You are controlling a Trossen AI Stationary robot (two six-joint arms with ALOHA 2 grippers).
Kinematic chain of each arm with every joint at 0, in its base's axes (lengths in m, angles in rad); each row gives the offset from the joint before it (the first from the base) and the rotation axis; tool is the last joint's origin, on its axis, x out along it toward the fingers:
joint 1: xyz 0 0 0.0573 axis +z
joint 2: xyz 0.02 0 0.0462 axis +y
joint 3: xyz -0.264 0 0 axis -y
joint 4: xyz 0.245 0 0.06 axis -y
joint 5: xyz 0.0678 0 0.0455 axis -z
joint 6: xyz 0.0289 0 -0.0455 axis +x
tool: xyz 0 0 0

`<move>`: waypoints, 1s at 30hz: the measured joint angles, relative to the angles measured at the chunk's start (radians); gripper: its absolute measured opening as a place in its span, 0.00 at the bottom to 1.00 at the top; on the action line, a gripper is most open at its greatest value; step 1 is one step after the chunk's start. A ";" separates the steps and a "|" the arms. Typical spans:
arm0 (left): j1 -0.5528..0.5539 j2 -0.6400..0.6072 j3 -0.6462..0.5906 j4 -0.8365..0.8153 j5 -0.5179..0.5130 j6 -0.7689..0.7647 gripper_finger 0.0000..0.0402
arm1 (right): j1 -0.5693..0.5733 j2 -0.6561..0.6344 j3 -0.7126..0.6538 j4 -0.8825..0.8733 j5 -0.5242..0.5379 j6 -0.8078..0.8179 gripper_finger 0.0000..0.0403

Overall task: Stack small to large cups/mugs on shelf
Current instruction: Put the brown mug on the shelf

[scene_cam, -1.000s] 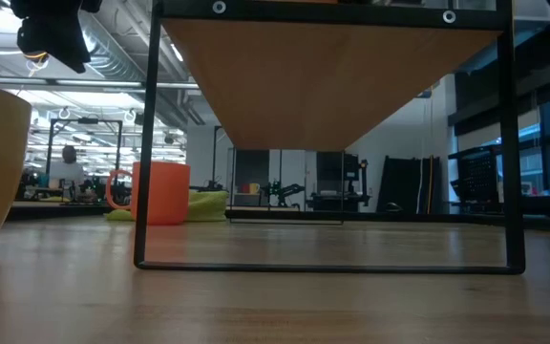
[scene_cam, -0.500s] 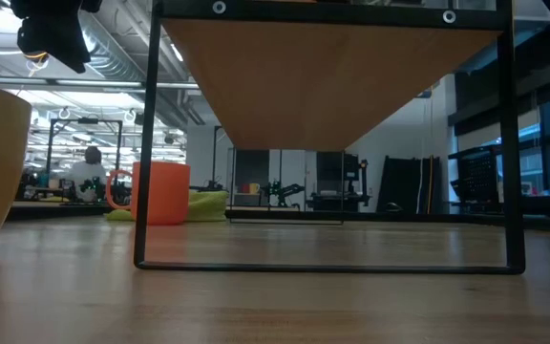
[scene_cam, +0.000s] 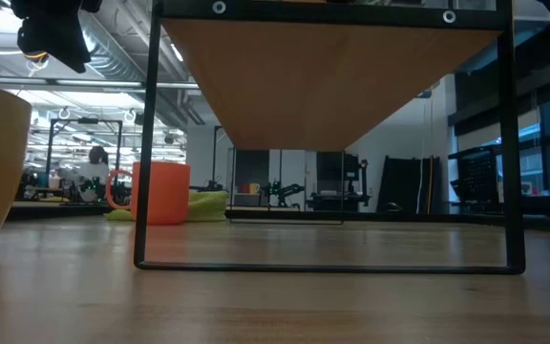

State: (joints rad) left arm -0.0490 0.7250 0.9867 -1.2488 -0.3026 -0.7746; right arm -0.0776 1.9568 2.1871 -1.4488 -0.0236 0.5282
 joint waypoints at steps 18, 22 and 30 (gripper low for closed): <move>0.000 0.000 0.000 0.000 -0.011 0.000 0.32 | 0.011 0.000 0.000 0.009 0.037 0.020 0.09; 0.000 0.000 0.000 0.000 -0.011 -0.001 0.32 | 0.018 0.000 0.000 0.009 0.054 0.041 0.09; 0.000 0.000 0.000 0.000 -0.011 -0.001 0.32 | 0.031 0.016 0.001 0.017 0.057 0.071 0.09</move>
State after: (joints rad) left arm -0.0490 0.7254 0.9867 -1.2488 -0.3134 -0.7753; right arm -0.0463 1.9731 2.1877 -1.4317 0.0338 0.5996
